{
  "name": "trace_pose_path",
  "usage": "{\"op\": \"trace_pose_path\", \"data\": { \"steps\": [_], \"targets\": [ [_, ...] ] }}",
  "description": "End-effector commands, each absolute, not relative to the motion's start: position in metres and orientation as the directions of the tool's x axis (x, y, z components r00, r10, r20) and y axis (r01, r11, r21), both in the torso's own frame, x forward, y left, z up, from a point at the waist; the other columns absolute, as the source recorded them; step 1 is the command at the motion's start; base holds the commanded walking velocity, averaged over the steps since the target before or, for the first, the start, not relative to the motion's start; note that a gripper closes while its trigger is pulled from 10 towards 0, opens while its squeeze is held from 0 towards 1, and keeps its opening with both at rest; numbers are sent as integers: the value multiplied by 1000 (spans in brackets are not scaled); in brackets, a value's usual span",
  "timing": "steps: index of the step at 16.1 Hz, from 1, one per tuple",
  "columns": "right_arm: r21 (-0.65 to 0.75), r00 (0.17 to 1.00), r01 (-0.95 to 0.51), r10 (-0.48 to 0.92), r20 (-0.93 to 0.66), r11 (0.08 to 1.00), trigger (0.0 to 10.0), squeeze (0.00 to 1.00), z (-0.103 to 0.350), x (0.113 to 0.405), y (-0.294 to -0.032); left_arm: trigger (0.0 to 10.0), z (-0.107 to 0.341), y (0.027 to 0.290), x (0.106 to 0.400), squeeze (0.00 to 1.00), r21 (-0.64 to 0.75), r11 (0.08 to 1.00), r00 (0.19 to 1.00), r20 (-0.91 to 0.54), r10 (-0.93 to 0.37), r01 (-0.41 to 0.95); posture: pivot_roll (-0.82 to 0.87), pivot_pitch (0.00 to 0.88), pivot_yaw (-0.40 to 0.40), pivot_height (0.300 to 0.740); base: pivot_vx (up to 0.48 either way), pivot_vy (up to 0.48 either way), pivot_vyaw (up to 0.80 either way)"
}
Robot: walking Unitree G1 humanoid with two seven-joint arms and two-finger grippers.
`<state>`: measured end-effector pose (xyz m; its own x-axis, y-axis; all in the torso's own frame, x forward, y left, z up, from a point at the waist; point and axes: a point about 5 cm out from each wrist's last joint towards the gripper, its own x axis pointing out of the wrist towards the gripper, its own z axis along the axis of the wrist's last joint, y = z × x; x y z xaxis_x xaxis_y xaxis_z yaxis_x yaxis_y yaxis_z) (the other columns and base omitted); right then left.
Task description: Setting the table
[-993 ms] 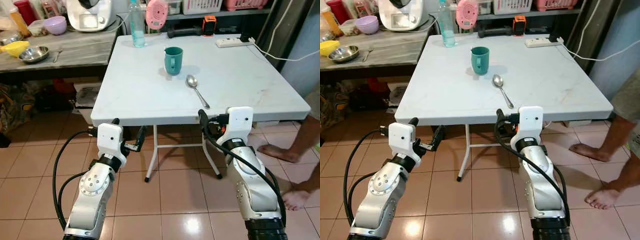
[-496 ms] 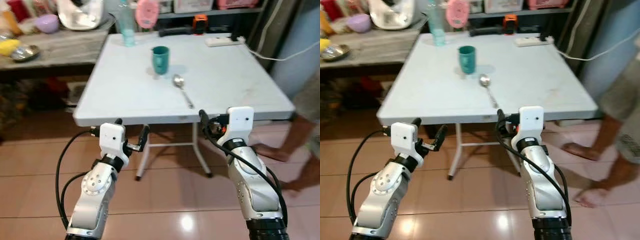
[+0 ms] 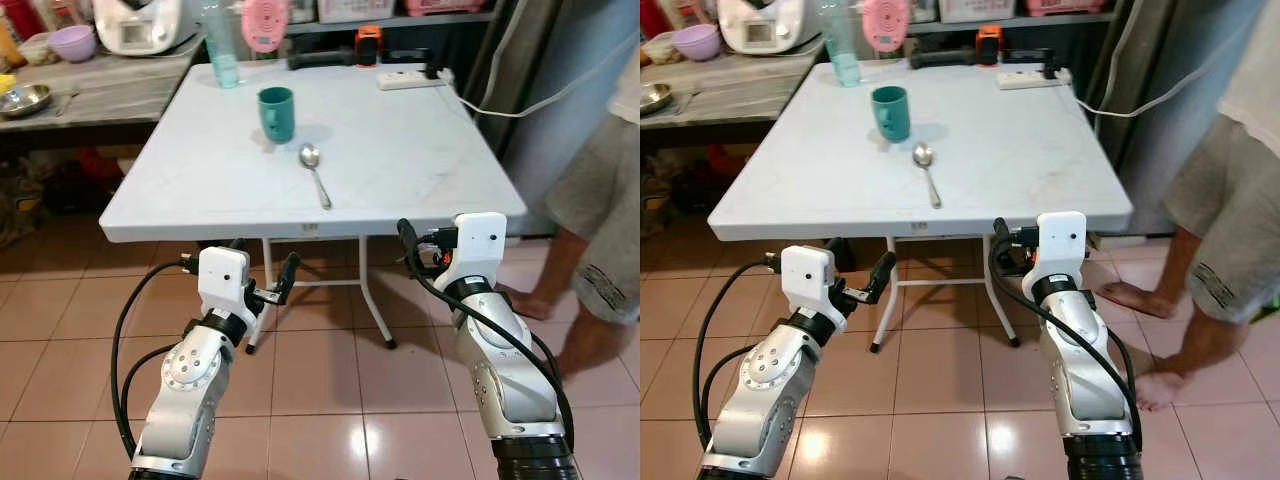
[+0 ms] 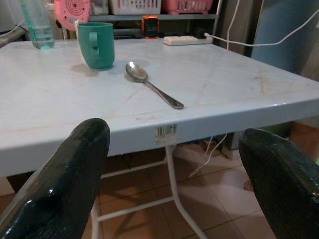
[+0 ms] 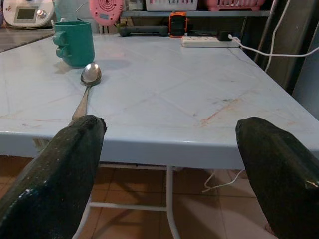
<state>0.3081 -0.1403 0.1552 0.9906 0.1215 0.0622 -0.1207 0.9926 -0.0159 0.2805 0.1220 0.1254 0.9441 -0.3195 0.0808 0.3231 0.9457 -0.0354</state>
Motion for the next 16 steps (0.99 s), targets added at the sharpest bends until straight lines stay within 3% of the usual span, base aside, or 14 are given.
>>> {"op": "trace_pose_path", "data": {
  "steps": [1,12,16],
  "targets": [
    [-15,987,-142,142,71,990,10000,0,158,309,-132,10000,128,129,280,0,-12,950,946,87,-311,313,-8,87,61,740,0,0,0],
    [-28,987,-145,147,66,989,10000,0,154,304,-132,10000,128,127,278,0,-24,936,934,88,-347,351,-12,96,71,740,284,0,0],
    [-28,986,-146,147,73,989,10000,0,154,298,-136,10000,124,135,275,0,-15,945,943,75,-325,327,-15,97,66,740,480,0,0]
  ]
}}
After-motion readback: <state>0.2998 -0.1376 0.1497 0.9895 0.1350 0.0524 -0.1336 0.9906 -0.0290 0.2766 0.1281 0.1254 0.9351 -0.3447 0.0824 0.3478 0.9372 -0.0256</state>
